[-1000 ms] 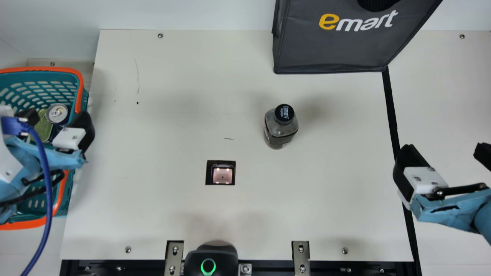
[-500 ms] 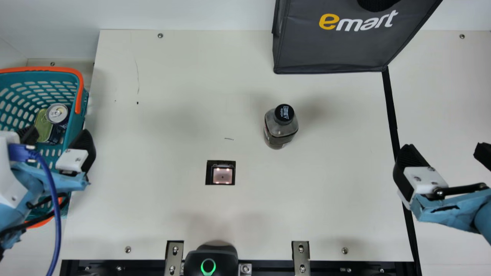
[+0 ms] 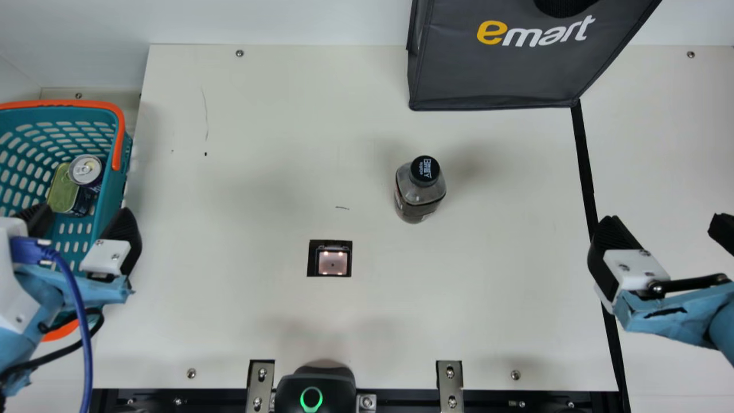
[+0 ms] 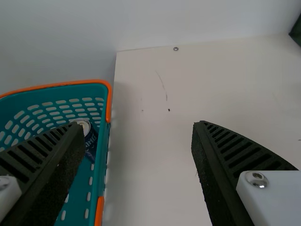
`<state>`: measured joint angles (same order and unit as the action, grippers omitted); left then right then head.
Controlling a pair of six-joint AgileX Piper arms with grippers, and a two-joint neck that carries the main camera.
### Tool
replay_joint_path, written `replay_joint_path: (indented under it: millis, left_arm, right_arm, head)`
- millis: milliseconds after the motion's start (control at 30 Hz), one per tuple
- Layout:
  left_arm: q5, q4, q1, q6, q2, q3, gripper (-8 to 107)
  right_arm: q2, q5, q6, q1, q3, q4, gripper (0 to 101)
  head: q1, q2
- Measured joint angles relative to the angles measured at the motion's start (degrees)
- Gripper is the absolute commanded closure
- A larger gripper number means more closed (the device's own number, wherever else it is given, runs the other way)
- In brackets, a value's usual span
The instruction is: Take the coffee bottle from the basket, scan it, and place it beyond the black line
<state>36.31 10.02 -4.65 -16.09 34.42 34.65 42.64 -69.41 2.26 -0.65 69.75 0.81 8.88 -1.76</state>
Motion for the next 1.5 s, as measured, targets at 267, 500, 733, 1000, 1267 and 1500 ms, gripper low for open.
replay_joint_path:
  millis: [267,500,733,1000,1267,1500]
  left_arm:
    - [1.9,-1.0,0.9,1.3,-0.5,0.9,9]
    - [2.7,-2.1,1.6,2.2,-0.6,1.3,9]
    - [2.9,-2.6,2.4,2.8,-0.5,1.6,9]
    - [2.9,-2.7,2.6,2.9,-0.1,1.8,9]
    - [2.9,-2.7,2.6,2.9,-0.1,1.8,9]
    - [2.9,-2.7,2.6,2.9,-0.1,1.8,9]
  right_arm:
    - [0.0,0.0,0.0,0.0,0.0,0.0,10]
    - [0.0,0.0,0.0,0.0,0.0,0.0,10]
    - [0.0,-0.1,0.0,0.0,0.0,0.0,10]
    - [0.0,-0.1,0.0,0.0,0.0,0.0,10]
    - [1.6,0.3,0.1,-1.1,2.1,0.1,10]
    - [4.8,1.2,1.1,-3.1,6.6,-0.2,10]
  head:
    - [0.0,0.1]
    - [0.0,0.1]
    - [0.0,0.1]
    - [0.0,0.0]
    - [-0.1,0.1]
    - [0.0,0.1]
